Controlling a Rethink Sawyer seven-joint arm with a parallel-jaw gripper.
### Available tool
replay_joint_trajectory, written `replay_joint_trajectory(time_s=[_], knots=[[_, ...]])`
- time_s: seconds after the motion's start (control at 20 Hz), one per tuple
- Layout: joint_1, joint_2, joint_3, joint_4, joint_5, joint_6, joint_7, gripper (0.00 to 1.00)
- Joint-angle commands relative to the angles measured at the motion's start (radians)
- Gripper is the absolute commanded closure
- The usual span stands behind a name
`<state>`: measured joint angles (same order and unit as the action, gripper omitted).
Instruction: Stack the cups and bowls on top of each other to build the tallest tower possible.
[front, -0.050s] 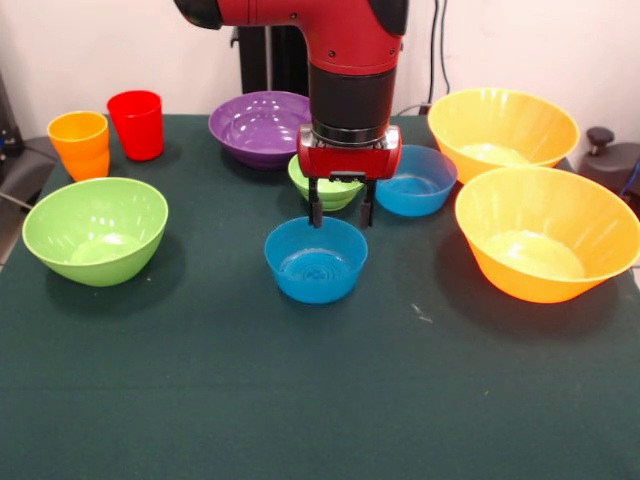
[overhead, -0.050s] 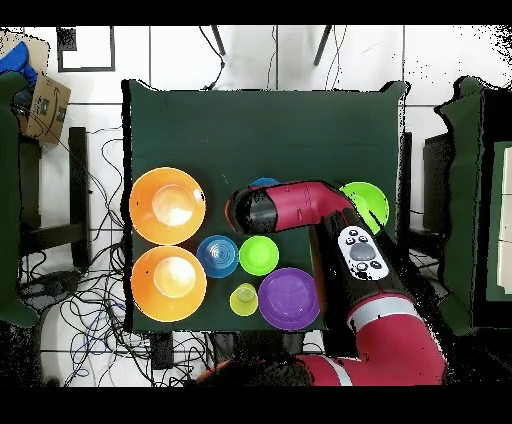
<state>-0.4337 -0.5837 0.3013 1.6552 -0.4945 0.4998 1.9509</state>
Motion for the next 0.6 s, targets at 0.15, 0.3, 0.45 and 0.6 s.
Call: replay_joint_trajectory(time_s=[0.15, 0.3, 0.45, 0.6], knots=[[-0.010, 0.004, 0.026, -0.042, -0.008, 0.087, -0.057, 0.00], [-0.012, -0.006, 0.031, -0.028, -0.002, 0.089, -0.058, 0.00], [-0.014, -0.019, 0.040, -0.020, 0.009, 0.103, -0.062, 0.00], [-0.026, -0.056, 0.070, 0.016, 0.050, 0.142, -0.070, 0.00]])
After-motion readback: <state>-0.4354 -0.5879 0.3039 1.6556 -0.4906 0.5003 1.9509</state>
